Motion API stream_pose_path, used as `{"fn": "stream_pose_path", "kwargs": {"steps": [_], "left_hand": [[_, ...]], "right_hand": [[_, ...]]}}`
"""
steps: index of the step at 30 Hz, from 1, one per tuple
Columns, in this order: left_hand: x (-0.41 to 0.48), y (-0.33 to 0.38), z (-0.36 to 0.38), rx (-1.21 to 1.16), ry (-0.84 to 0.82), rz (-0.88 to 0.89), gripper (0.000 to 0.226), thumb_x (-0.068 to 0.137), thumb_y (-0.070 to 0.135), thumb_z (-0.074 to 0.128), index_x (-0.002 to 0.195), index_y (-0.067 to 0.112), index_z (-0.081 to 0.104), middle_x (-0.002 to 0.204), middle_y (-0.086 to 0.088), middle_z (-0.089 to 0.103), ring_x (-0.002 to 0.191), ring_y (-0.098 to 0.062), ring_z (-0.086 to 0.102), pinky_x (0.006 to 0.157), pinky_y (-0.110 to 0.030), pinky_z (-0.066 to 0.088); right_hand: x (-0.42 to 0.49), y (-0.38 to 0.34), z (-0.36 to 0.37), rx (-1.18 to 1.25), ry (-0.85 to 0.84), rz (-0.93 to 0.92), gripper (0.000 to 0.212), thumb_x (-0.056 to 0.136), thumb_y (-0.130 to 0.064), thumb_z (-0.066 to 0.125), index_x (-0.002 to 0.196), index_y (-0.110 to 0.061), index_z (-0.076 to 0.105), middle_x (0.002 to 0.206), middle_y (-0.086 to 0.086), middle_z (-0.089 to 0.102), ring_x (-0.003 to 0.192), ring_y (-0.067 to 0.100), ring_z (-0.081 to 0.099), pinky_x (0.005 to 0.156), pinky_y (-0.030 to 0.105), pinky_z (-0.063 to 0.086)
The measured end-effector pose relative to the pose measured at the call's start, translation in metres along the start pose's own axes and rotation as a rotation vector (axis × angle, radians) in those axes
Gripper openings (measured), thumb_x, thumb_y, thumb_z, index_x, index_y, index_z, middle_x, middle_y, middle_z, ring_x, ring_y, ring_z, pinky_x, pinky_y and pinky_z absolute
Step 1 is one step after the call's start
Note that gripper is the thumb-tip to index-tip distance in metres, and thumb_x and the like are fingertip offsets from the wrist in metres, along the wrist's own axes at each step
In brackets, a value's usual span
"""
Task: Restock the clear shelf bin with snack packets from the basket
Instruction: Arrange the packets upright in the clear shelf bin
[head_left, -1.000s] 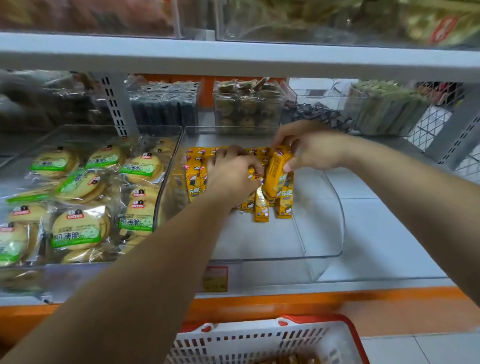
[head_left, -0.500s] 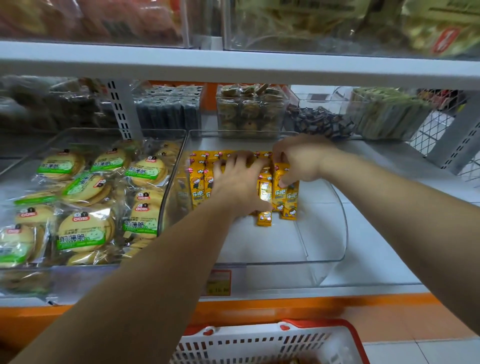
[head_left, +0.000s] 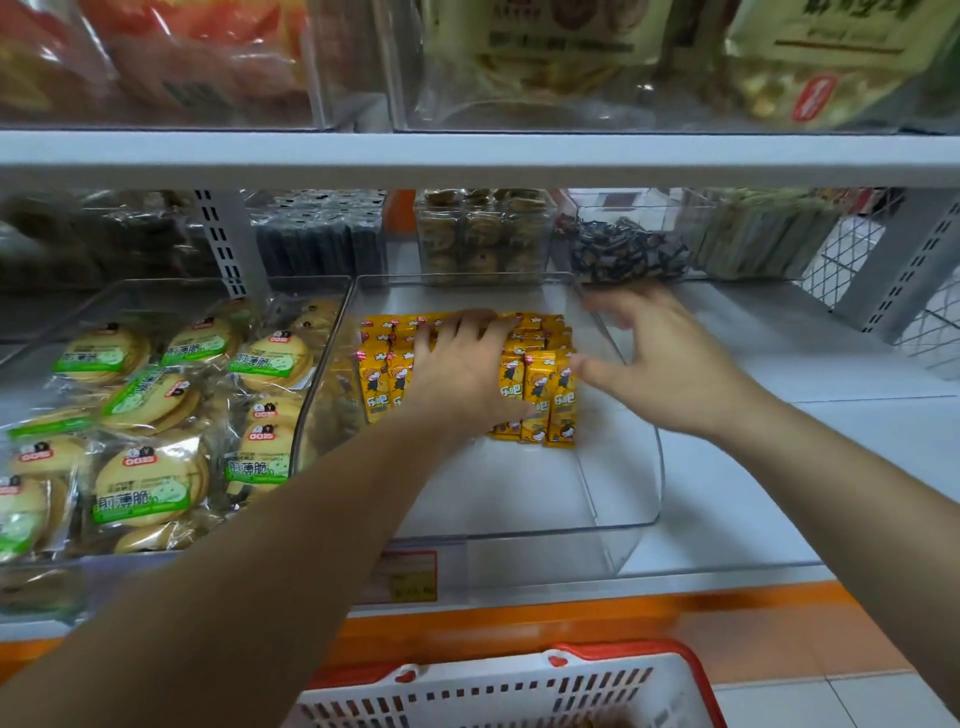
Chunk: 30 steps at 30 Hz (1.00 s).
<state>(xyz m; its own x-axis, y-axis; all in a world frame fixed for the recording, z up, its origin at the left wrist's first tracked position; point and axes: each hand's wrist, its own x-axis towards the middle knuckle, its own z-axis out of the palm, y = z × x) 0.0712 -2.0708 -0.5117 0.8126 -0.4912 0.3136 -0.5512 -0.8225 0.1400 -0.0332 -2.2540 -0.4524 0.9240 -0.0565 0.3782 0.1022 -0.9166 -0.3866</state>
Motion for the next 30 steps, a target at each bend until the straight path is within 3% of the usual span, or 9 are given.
{"fn": "stream_pose_path", "kwargs": {"steps": [2,5,6,10,15,19,23,28,30], "left_hand": [[0.004,0.007,-0.001,-0.002,0.009,0.081,0.106,0.067,0.069,0.079,0.154,0.036,0.029,0.157,0.002,0.035,0.146,-0.025,0.028,0.12,-0.05,0.018],[0.013,0.02,0.003,0.071,-0.019,0.2,0.111,0.066,0.072,0.077,0.156,0.031,0.026,0.159,0.0,0.034,0.147,-0.026,0.028,0.121,-0.051,0.02],[0.017,0.024,0.005,0.095,-0.033,0.227,0.113,0.067,0.074,0.076,0.157,0.028,0.025,0.161,0.0,0.032,0.148,-0.027,0.028,0.122,-0.052,0.019],[0.025,0.029,0.016,0.168,-0.057,0.271,0.118,0.066,0.077,0.072,0.159,0.021,0.025,0.165,-0.002,0.03,0.152,-0.025,0.027,0.124,-0.053,0.019],[0.028,0.03,0.026,0.199,0.025,0.241,0.113,0.063,0.071,0.078,0.155,0.023,0.035,0.16,0.001,0.041,0.146,-0.023,0.04,0.12,-0.048,0.029],[0.028,0.033,0.025,0.23,0.011,0.224,0.114,0.062,0.069,0.081,0.155,0.024,0.033,0.161,0.002,0.04,0.145,-0.022,0.041,0.119,-0.048,0.03],[0.031,0.035,0.006,0.168,-0.139,0.203,0.112,0.068,0.066,0.081,0.158,0.026,0.027,0.163,0.001,0.035,0.147,-0.024,0.036,0.121,-0.047,0.028],[0.013,0.04,-0.047,0.05,-0.207,0.112,0.085,0.083,0.06,0.071,0.154,0.032,0.035,0.149,-0.005,0.054,0.132,-0.03,0.053,0.106,-0.042,0.047],[-0.012,0.039,-0.072,0.002,-0.182,0.101,0.071,0.089,0.055,0.068,0.151,0.029,0.044,0.147,-0.005,0.056,0.132,-0.028,0.053,0.104,-0.039,0.045]], "right_hand": [[-0.022,0.006,0.001,0.119,-0.064,0.057,0.068,0.077,-0.044,0.073,0.139,-0.028,0.049,0.126,-0.007,0.055,0.111,0.012,0.059,0.088,0.03,0.048],[-0.038,0.006,0.007,0.363,-0.151,0.086,0.049,0.073,-0.036,0.079,0.104,-0.058,0.047,0.095,-0.038,0.058,0.089,-0.005,0.063,0.07,0.01,0.046],[-0.039,0.007,0.009,0.387,-0.15,0.093,0.044,0.07,-0.039,0.077,0.097,-0.057,0.048,0.092,-0.044,0.056,0.088,-0.003,0.063,0.07,0.012,0.047],[-0.043,0.005,0.012,0.382,-0.103,0.033,0.055,0.066,-0.049,0.071,0.108,-0.055,0.037,0.093,-0.053,0.049,0.092,-0.004,0.058,0.07,0.008,0.045],[-0.043,0.009,0.017,0.349,-0.091,0.052,0.053,0.077,-0.041,0.074,0.11,-0.052,0.034,0.11,-0.01,0.055,0.096,0.011,0.06,0.073,0.026,0.046],[-0.042,0.007,0.019,0.317,-0.13,0.07,0.048,0.078,-0.04,0.071,0.115,-0.039,0.04,0.116,-0.005,0.055,0.094,0.016,0.062,0.078,0.035,0.052],[-0.041,0.004,0.013,0.231,-0.161,0.073,0.048,0.078,-0.041,0.069,0.116,-0.032,0.042,0.117,-0.002,0.054,0.091,0.018,0.061,0.08,0.039,0.053],[-0.038,-0.001,0.006,-0.035,-0.211,0.108,0.062,0.074,-0.052,0.068,0.122,-0.025,0.04,0.125,0.0,0.057,0.104,0.026,0.06,0.079,0.037,0.05],[-0.04,-0.009,0.001,-0.197,-0.18,0.122,0.067,0.075,-0.059,0.066,0.125,-0.023,0.041,0.126,0.002,0.059,0.111,0.03,0.06,0.078,0.04,0.047]]}}
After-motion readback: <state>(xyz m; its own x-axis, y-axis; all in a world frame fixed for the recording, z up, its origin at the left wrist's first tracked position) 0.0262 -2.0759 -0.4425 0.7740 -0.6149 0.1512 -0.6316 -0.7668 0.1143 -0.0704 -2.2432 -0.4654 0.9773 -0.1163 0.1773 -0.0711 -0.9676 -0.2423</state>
